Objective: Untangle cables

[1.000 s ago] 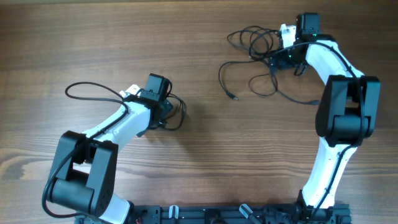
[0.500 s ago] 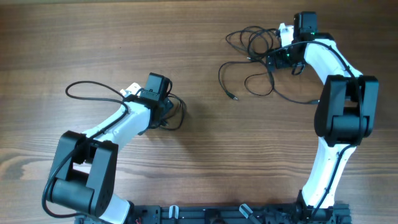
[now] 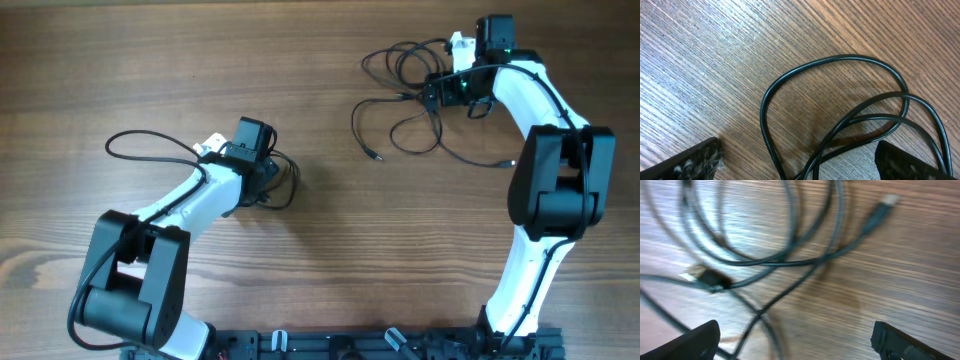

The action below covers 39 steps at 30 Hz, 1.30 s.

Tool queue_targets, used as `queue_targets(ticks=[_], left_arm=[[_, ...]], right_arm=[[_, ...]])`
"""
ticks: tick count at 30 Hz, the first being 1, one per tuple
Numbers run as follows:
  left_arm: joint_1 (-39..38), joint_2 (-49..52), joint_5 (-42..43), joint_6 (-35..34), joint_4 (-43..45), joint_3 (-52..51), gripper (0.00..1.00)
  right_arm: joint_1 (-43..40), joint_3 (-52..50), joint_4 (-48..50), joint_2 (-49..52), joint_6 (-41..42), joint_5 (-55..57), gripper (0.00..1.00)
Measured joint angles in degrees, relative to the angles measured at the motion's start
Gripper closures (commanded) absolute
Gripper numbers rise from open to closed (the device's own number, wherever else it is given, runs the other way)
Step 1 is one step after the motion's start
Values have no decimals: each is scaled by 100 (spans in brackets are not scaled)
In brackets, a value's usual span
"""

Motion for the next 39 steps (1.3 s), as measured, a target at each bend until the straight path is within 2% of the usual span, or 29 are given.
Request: queue_targets(ticks=[7, 16, 19, 23, 26, 29, 34, 39], left_arm=[[0, 0, 2, 0, 0, 0, 0], [0, 0, 2, 0, 0, 0, 0], [0, 0, 0, 0, 0, 0, 0], [0, 0, 0, 0, 0, 0, 0], [0, 0, 0, 0, 0, 0, 0], [0, 0, 2, 0, 0, 0, 0], [0, 0, 0, 0, 0, 0, 0], [0, 0, 0, 0, 0, 0, 0]], right_arm=[[133, 0, -79, 0, -35, -431, 0], [184, -367, 297, -13, -101, 269, 0], [184, -367, 264, -52, 20, -170, 0], [184, -367, 138, -422, 190, -590, 0], [181, -363, 343, -890, 501, -413, 1], [149, -293, 573, -1115, 914, 90, 7], [125, -289, 518, -752, 1217, 490, 8], [140, -291, 372, -214, 1497, 525, 23]])
